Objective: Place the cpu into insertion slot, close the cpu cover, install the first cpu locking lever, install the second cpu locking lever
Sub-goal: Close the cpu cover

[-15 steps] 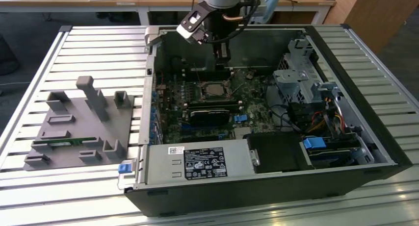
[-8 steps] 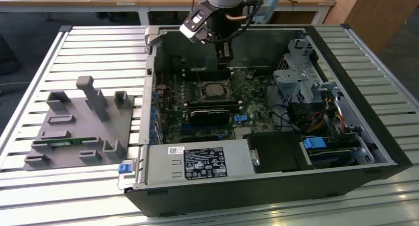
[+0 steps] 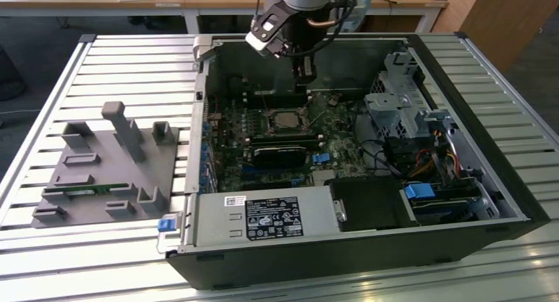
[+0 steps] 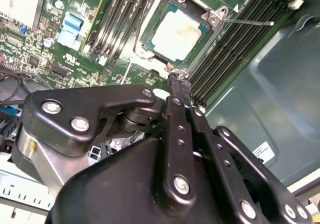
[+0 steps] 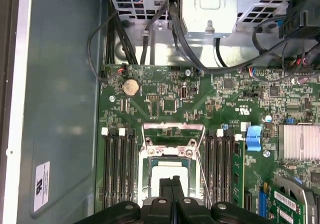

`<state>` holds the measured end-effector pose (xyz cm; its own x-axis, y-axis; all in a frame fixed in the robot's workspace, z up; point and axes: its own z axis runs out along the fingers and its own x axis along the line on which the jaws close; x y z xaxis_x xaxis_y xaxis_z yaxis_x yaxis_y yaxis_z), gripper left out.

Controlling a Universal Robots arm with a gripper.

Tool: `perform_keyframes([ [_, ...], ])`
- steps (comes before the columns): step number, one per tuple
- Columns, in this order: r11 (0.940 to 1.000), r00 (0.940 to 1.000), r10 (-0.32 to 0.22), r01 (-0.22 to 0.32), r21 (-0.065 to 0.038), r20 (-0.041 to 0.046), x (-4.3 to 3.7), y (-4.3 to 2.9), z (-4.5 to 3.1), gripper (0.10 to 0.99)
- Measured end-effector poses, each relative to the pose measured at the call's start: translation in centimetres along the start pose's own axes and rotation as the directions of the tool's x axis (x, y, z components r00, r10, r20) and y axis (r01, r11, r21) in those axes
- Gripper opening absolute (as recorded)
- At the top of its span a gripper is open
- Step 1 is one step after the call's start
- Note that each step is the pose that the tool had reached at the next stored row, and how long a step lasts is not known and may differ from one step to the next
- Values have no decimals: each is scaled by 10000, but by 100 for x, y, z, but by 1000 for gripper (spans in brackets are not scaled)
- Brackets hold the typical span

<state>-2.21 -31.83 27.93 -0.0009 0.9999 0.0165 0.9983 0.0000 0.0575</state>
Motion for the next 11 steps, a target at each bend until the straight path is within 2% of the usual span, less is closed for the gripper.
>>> perform_keyframes([
  [11, 10000, 10000, -1, 1, 0, 0, 0, 68, 4, 114],
])
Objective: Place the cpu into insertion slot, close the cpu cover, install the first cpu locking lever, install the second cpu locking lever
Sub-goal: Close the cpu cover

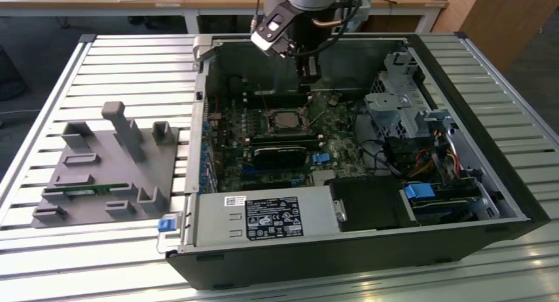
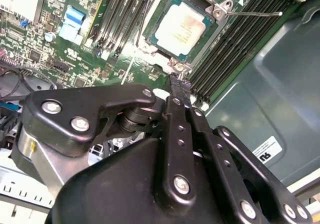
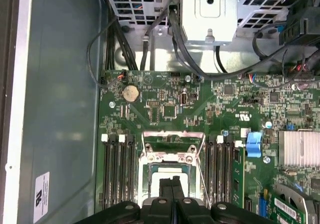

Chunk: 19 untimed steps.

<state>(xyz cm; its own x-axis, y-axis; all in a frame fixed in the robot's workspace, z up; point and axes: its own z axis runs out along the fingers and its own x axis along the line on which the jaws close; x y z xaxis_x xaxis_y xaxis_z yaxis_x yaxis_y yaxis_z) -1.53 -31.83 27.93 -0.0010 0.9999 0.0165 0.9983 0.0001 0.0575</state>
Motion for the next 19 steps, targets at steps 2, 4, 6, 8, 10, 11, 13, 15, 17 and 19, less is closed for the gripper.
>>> perform_keyframes([
  [2, 10000, 10000, 0, 0, 0, 1, 0, 8, 0, 114],
  [4, 10000, 10000, 0, 0, 0, 0, 0, 20, 1, 114],
  [6, 10000, 10000, 0, 0, 0, 0, 0, 33, 2, 114],
  [8, 10000, 10000, 0, 0, 0, 1, 0, 45, 3, 114],
  [10, 10000, 10000, 0, 0, 3, 1, 0, 56, 3, 114],
  [11, 10000, 10000, 0, 0, 5, 1, 0, 62, 4, 114],
  [13, 10000, 10000, 0, 0, 6, 1, 0, 70, 4, 114],
  [15, 10000, 10000, 0, 0, 6, 1, 0, 77, 5, 114],
  [17, 10000, 10000, 0, 0, 6, 0, 0, 87, 6, 114],
  [19, 10000, 10000, 1, -1, 6, 1, 0, 99, 6, 114],
])
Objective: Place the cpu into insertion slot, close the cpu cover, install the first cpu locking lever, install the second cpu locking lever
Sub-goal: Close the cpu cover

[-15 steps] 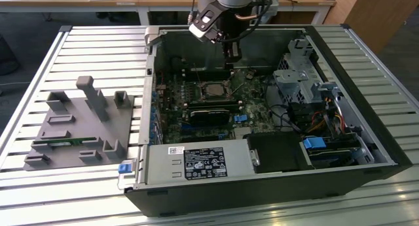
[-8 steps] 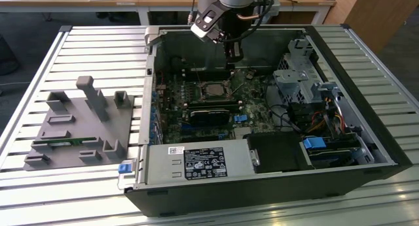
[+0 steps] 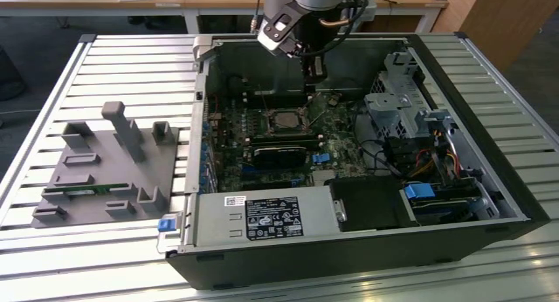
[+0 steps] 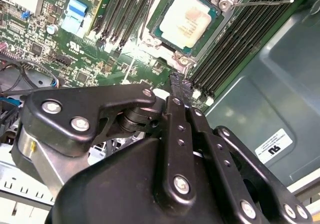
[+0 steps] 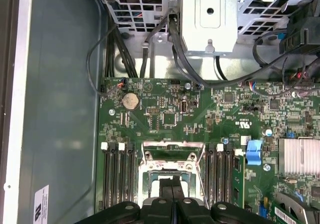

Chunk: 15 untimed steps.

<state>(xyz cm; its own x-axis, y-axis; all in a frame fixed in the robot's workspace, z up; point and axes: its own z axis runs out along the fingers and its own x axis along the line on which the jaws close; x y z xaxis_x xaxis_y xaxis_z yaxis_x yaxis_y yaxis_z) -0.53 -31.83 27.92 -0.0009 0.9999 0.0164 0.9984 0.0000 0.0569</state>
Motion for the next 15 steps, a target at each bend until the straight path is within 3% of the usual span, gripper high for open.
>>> perform_keyframes([
  [15, 10000, 10000, -1, 1, 2, 2, -1, 86, 37, 114],
])
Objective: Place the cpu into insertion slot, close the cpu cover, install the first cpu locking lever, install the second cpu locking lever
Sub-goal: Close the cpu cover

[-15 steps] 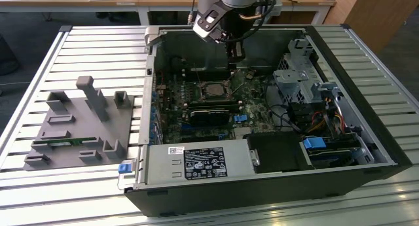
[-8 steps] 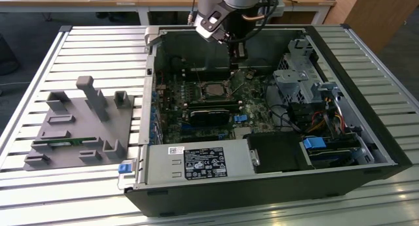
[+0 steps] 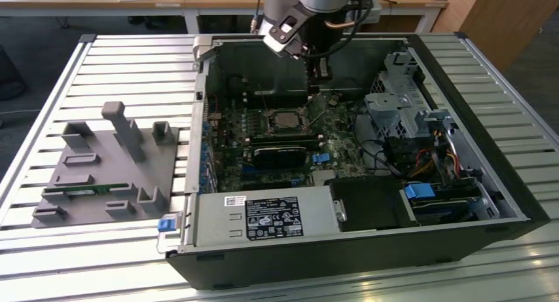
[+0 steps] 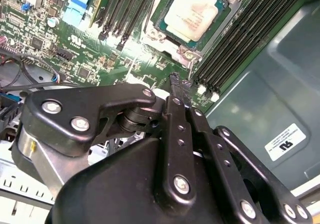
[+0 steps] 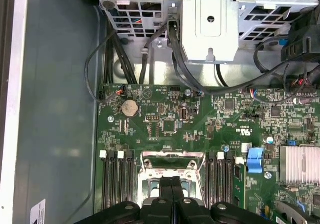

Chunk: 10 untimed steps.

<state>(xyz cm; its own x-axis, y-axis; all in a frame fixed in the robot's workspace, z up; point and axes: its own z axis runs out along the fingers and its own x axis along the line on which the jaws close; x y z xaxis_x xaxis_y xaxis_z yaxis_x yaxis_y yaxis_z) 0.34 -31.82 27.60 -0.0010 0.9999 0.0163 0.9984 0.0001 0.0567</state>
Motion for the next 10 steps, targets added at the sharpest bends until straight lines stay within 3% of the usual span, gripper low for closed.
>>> perform_keyframes([
  [10, 10000, 10000, 0, 0, 0, 0, 0, 50, 8, 114],
])
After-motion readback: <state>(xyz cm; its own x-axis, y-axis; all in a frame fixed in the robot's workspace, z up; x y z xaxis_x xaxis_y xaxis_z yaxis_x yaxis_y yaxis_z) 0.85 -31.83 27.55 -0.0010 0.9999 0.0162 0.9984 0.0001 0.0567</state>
